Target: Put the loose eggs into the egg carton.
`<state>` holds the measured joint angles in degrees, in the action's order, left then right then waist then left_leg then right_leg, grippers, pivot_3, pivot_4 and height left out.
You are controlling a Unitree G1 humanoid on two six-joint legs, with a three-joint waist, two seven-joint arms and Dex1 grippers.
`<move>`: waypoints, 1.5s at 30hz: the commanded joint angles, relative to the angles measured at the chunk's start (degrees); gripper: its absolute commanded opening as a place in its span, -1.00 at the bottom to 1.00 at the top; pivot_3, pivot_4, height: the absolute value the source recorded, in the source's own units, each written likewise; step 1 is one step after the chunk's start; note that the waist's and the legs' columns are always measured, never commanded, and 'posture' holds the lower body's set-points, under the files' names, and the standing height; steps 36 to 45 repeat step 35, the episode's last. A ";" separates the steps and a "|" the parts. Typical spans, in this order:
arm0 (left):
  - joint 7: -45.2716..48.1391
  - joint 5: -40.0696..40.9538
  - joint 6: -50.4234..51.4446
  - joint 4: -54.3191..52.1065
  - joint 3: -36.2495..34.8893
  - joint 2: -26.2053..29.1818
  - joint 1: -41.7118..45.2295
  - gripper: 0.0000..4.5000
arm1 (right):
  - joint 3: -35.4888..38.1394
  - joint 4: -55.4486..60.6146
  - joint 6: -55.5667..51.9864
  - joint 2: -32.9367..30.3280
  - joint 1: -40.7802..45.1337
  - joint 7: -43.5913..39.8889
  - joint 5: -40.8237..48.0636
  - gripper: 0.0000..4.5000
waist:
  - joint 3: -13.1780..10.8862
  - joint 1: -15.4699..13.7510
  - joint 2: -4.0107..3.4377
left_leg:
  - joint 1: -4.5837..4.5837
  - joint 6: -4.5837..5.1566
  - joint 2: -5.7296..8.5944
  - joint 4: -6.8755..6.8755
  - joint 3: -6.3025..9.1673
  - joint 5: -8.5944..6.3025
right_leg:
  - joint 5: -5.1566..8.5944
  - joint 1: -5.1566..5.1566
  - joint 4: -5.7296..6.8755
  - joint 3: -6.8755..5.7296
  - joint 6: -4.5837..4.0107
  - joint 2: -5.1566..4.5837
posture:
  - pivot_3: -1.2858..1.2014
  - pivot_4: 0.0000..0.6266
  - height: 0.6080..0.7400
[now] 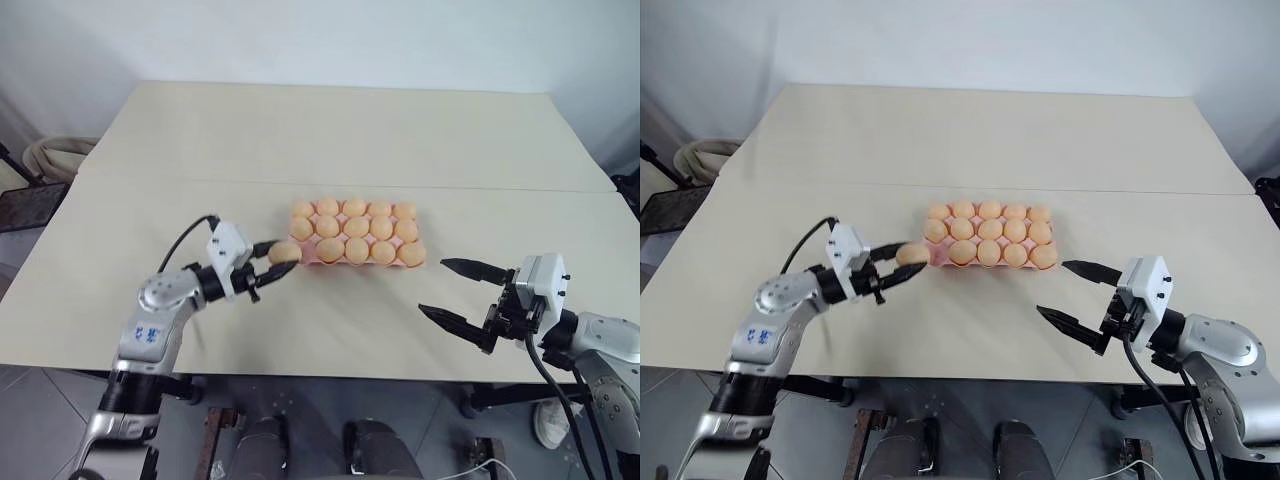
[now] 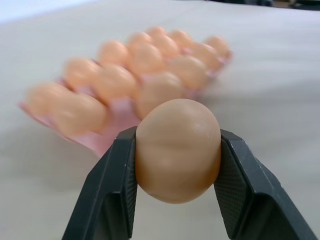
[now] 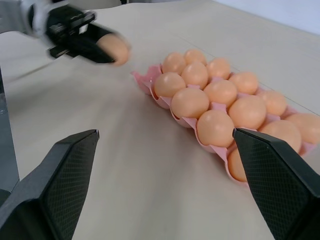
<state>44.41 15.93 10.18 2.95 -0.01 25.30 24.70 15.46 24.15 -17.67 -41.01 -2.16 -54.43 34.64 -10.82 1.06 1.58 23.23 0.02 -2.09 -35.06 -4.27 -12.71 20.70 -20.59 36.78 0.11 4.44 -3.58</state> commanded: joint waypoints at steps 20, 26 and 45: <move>0.09 -1.13 -3.66 1.17 -2.46 2.25 0.47 0.98 | 0.67 2.51 -0.09 0.24 -0.61 1.96 1.13 1.00 | 0.00 0.46 0.00 | 0.06 0.22 -0.03 0.05 -0.02 0.05 | -0.06 -0.02 -0.20 0.02 0.14 0.06 | 0.03 -0.52 1.00; 7.96 4.13 -6.14 -3.43 -9.98 11.14 -6.40 0.98 | 2.69 0.78 0.31 -1.42 -1.19 -0.55 1.39 1.00 | -0.01 0.58 -0.01 | 0.05 -0.02 -0.06 0.15 -0.03 -0.09 | -0.01 -0.06 -0.26 0.02 0.04 0.05 | 0.03 -0.52 1.00; 11.74 5.91 -4.44 -4.72 -14.13 17.58 -12.04 0.98 | 4.64 -3.63 1.31 -3.23 0.25 -3.86 0.64 1.00 | -0.02 0.53 -0.03 | 0.05 -0.11 -0.05 0.49 -0.01 -0.17 | 0.13 -0.05 -0.64 0.01 -0.26 -0.11 | 0.03 -0.52 1.00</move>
